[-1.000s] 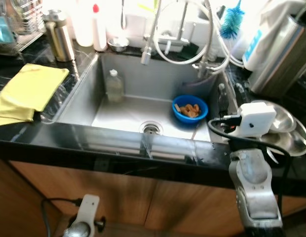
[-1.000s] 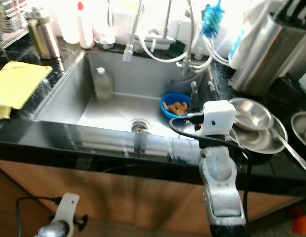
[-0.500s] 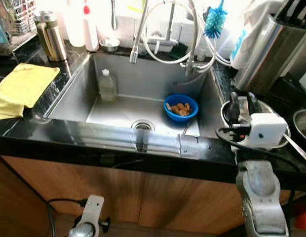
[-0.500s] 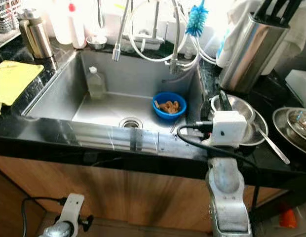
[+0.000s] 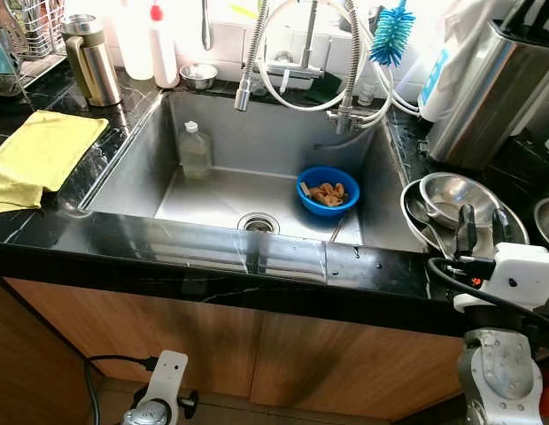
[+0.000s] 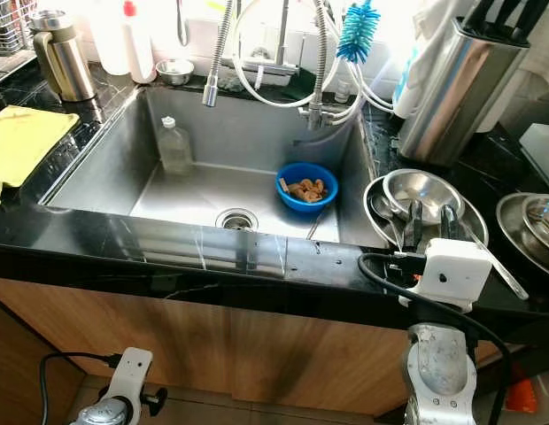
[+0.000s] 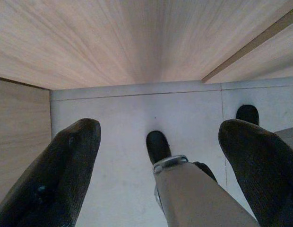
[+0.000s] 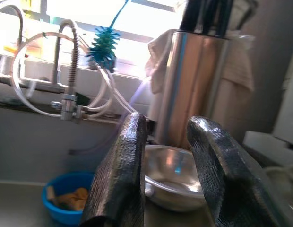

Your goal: Kitchen organization

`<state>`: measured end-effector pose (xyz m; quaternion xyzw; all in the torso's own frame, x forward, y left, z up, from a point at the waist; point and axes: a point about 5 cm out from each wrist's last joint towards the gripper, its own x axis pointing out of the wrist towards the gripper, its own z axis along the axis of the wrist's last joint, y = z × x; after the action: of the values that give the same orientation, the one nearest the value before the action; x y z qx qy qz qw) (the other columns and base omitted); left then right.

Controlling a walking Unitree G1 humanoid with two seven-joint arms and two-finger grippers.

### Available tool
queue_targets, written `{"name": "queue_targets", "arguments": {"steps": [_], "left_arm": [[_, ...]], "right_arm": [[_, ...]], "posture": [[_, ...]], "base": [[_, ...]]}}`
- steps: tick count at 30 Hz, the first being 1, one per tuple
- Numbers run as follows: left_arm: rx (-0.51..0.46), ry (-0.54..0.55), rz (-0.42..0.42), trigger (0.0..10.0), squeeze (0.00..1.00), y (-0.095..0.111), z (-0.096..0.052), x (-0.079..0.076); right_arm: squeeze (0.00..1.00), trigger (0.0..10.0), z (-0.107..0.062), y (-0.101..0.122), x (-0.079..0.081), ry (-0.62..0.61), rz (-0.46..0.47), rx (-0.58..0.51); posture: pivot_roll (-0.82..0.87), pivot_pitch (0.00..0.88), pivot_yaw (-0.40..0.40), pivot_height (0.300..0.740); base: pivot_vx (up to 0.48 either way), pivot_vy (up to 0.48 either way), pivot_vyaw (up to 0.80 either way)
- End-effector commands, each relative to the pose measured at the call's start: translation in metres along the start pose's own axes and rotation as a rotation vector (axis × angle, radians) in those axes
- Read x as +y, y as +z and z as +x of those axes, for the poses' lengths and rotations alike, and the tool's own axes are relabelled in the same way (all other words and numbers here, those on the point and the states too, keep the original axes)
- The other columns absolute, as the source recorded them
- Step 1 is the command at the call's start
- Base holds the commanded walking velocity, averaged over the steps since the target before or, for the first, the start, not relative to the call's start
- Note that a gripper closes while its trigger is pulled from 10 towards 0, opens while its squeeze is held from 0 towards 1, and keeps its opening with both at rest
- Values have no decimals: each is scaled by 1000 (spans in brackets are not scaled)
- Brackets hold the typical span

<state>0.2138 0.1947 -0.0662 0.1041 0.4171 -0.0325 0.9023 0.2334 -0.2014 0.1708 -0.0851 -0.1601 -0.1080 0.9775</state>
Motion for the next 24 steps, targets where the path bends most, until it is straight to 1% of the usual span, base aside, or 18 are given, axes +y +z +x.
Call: {"name": "queue_targets", "arguments": {"steps": [1,4,7,8,9,10,20,24], "left_arm": [[8,-16,17,10000,0,-2,0,-3],[8,-16,14,10000,0,-2,0,-4],[9,-17,14,10000,0,-3,0,-4],[10,-17,15,10000,0,-3,0,-4],[10,-17,15,10000,0,-3,0,-4],[12,-18,17,10000,0,-3,0,-4],[15,-23,27,10000,0,-5,-1,-4],[15,-23,28,10000,0,-4,-1,-4]], "right_arm": [[1000,10000,1,9,3,17,12,-29],[1000,10000,-2,8,5,30,22,-18],[1000,10000,-7,5,3,25,0,-2],[404,10000,-11,3,1,23,-24,12],[404,10000,-11,3,1,23,-24,12],[0,10000,-15,1,-1,22,-34,22],[0,10000,-34,-10,-9,14,-17,83],[0,10000,-36,-13,-8,27,-11,100]], "posture": [[149,84,-113,736],[149,81,-119,736],[150,79,-121,736],[145,73,-120,736],[145,73,-120,736],[144,70,-121,736],[147,59,-124,736],[149,69,-127,736]], "base": [[0,0,0],[0,0,0],[0,0,0],[0,0,0],[0,0,0],[0,0,0],[0,0,0],[0,0,0]]}}
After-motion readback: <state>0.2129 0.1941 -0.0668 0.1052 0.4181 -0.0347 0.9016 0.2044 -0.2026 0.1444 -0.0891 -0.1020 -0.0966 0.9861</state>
